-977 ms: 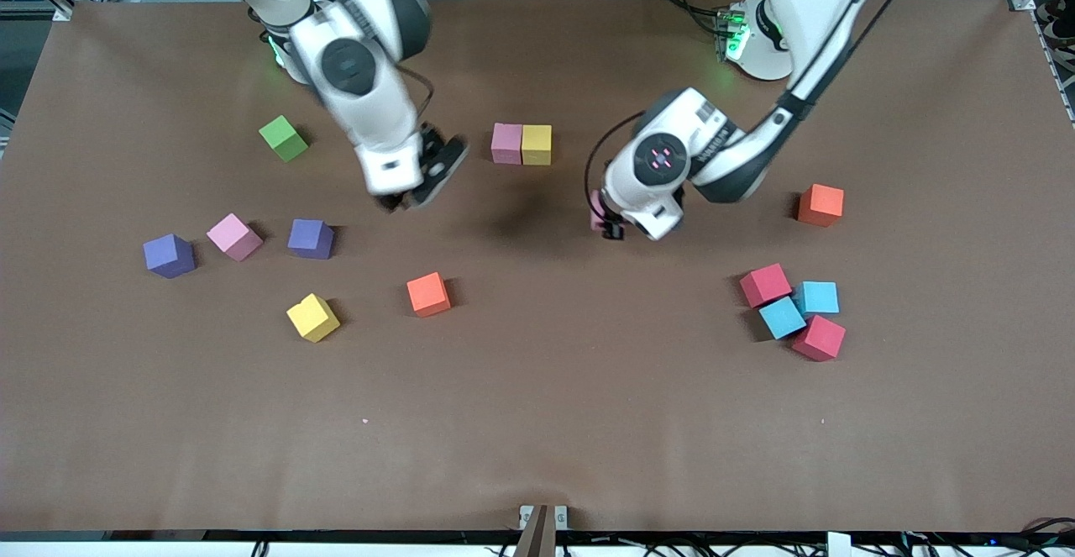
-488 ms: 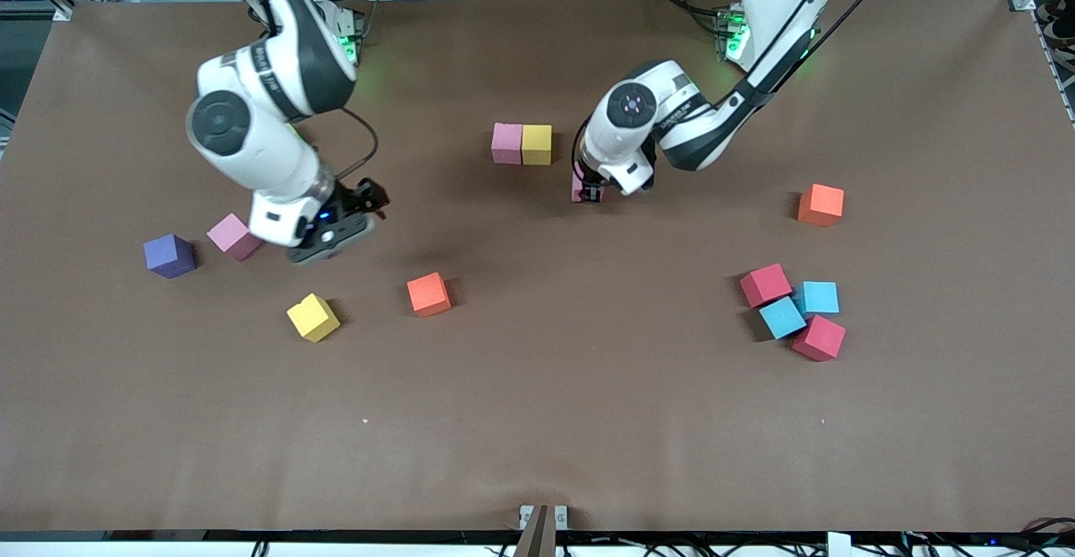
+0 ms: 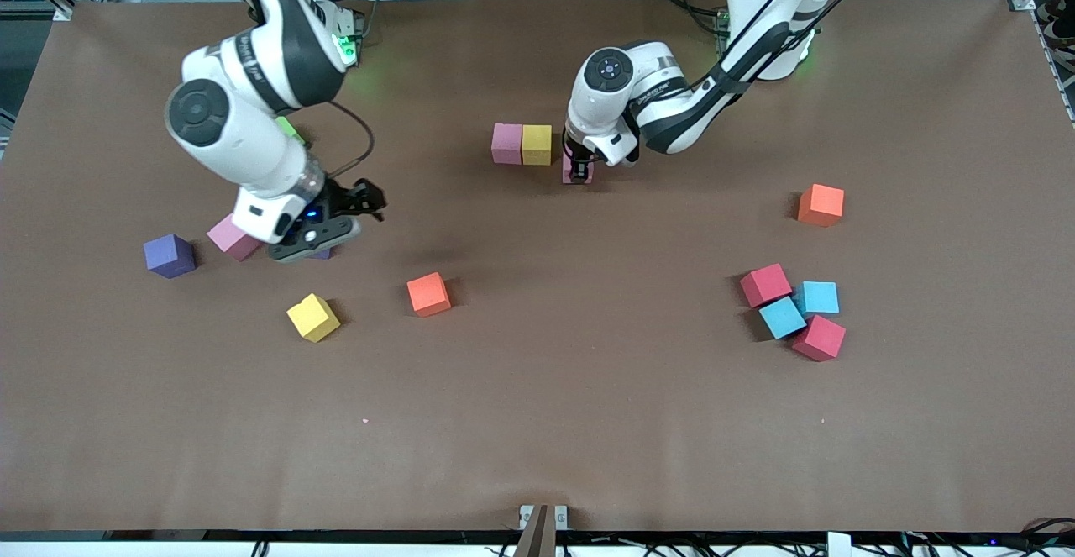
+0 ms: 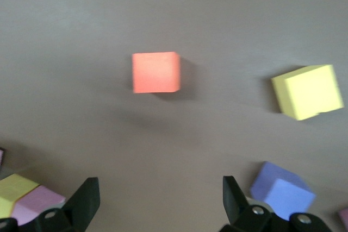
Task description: Form number 2 with 11 blocks
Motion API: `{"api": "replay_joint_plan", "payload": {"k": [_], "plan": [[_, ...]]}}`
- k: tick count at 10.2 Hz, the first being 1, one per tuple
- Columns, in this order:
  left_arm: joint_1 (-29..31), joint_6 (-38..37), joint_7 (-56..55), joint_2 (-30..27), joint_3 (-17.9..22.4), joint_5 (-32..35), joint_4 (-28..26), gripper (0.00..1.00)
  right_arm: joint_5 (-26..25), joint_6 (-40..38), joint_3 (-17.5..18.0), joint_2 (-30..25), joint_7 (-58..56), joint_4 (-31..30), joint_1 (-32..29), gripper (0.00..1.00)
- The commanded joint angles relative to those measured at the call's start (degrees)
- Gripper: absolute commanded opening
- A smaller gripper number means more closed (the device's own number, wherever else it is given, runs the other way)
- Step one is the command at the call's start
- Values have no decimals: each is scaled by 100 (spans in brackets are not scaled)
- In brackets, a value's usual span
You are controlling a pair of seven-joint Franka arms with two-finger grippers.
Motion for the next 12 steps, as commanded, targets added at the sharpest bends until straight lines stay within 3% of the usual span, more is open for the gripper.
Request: {"api": "replay_joint_plan", "payload": {"k": [1, 3, 6, 7, 9, 12], "plan": [[-5, -24, -180, 68, -75, 219, -17, 25, 180, 62, 19, 572, 94, 232, 292, 100], [-146, -24, -180, 181, -75, 246, -17, 25, 136, 701, 10, 977, 42, 215, 548, 100], [-137, -24, -259, 217, -84, 308, -8, 25, 109, 793, 10, 1320, 16, 626, 813, 100], [-146, -24, -268, 217, -84, 299, 0, 25, -4, 819, 10, 1514, -28, 828, 839, 100], [-155, -24, -268, 235, -84, 308, 44, 25, -775, 863, 10, 1962, 6, 1198, 874, 100], [-155, -24, -382, 235, -163, 308, 44, 25, -779, 898, 10, 2411, -11, 1577, 752, 100]]}}
